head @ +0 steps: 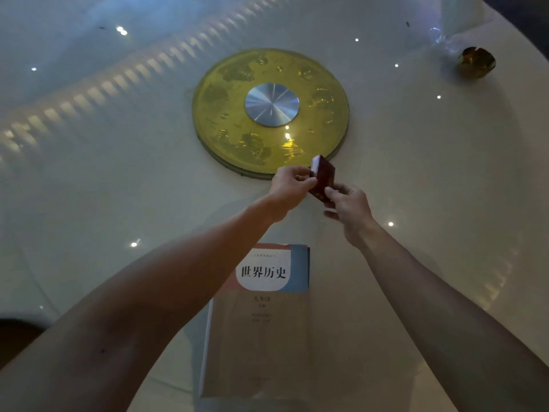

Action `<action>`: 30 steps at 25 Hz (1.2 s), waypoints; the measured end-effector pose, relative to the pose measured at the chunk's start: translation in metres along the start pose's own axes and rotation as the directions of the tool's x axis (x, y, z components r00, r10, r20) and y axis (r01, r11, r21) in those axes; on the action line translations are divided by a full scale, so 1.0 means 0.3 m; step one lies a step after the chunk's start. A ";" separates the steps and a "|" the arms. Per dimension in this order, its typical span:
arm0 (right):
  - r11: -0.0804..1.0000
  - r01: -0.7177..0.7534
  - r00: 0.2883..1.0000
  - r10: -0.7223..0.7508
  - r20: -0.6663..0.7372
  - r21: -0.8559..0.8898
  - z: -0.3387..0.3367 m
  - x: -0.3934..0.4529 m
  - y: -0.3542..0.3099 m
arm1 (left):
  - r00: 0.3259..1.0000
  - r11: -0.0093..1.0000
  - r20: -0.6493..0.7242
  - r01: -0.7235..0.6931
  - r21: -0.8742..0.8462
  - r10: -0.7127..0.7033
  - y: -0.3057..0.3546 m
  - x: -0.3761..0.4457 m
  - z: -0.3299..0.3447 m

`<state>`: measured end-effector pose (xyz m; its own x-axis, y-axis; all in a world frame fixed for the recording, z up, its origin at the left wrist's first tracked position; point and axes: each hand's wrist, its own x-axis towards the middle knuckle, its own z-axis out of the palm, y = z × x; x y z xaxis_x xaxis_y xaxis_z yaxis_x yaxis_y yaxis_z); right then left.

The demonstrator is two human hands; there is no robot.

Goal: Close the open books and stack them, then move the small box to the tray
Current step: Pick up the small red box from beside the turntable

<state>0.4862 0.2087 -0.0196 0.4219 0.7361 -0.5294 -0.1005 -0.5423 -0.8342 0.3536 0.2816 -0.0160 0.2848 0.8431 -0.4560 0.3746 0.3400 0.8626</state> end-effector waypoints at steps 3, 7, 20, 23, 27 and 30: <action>0.999 0.033 0.999 -0.033 0.000 -0.025 0.077 -0.091 -0.026 | 1.000 0.999 0.004 0.019 -0.034 -0.018 -0.021 -0.094 -0.121; 0.987 0.103 0.992 -0.094 0.080 -0.121 0.229 -0.242 -0.091 | 0.996 0.995 -0.082 0.023 -0.097 -0.031 -0.054 -0.272 -0.324; 0.910 0.267 0.882 -0.098 0.462 -0.318 0.874 -0.842 0.024 | 0.890 0.961 -0.431 0.026 -0.277 -0.148 -0.438 -1.009 -0.909; 0.893 0.273 0.849 -0.049 0.526 -0.357 1.004 -0.966 0.112 | 0.840 0.959 -0.509 0.046 -0.279 -0.188 -0.580 -1.150 -0.983; 0.841 0.302 0.815 0.017 0.579 -0.449 1.150 -1.092 0.255 | 0.768 0.962 -0.598 0.086 -0.261 -0.230 -0.748 -1.317 -1.035; 0.800 0.314 0.787 0.082 0.611 -0.512 1.240 -1.174 0.369 | 0.696 0.942 -0.645 0.152 -0.298 -0.316 -0.867 -1.420 -1.056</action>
<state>-0.0088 0.0400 0.0169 -0.2266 0.7827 -0.5797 0.5134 -0.4098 -0.7540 -0.1449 -0.0342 0.0232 -0.4895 0.7476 -0.4488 0.1330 0.5727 0.8089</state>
